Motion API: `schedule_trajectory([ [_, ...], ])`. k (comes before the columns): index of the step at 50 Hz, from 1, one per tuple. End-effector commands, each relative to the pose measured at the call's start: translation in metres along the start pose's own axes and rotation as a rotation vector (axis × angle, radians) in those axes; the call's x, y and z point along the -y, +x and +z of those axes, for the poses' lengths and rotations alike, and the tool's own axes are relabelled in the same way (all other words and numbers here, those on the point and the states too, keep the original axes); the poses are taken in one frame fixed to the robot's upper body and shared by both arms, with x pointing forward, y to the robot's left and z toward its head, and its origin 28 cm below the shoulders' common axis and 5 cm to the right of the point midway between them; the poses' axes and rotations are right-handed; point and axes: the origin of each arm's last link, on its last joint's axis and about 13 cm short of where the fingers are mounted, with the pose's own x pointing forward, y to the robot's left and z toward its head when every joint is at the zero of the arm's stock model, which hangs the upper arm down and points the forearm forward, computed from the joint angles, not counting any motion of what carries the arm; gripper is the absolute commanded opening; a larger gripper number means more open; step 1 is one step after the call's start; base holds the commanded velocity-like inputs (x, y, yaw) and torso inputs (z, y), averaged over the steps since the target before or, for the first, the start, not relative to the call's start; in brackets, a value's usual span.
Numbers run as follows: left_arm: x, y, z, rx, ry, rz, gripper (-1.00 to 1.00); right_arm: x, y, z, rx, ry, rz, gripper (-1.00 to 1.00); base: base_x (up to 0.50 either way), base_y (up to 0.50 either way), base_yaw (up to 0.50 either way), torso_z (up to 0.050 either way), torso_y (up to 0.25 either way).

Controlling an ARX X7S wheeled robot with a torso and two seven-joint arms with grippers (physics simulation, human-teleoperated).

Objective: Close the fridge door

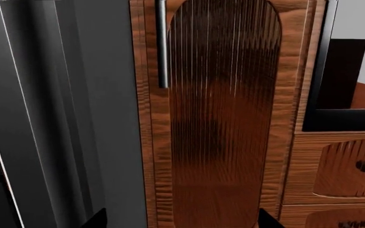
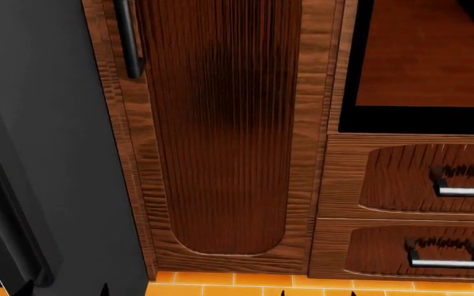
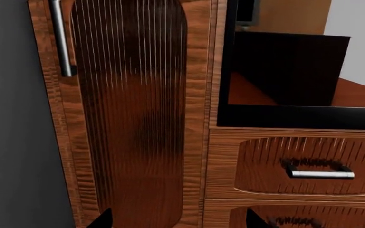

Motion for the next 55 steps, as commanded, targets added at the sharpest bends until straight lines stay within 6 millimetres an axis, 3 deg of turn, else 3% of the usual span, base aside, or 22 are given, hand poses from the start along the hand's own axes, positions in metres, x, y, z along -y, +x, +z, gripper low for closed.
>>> schedule_trajectory([
  [1, 0.0003, 0.0014, 0.0003, 0.001, 0.005, -0.003, 1.0, 0.0003, 0.0029, -0.0006, -0.012, 0.0, 0.002, 1.0, 0.5, 0.0, 0.0, 0.0, 0.0],
  [55, -0.0004, 0.0009, 0.0027, 0.008, 0.0, 0.0, 1.0, 0.0001, 0.0027, 0.0013, -0.009, 0.003, -0.001, 1.0, 0.5, 0.0, 0.0, 0.0, 0.0],
])
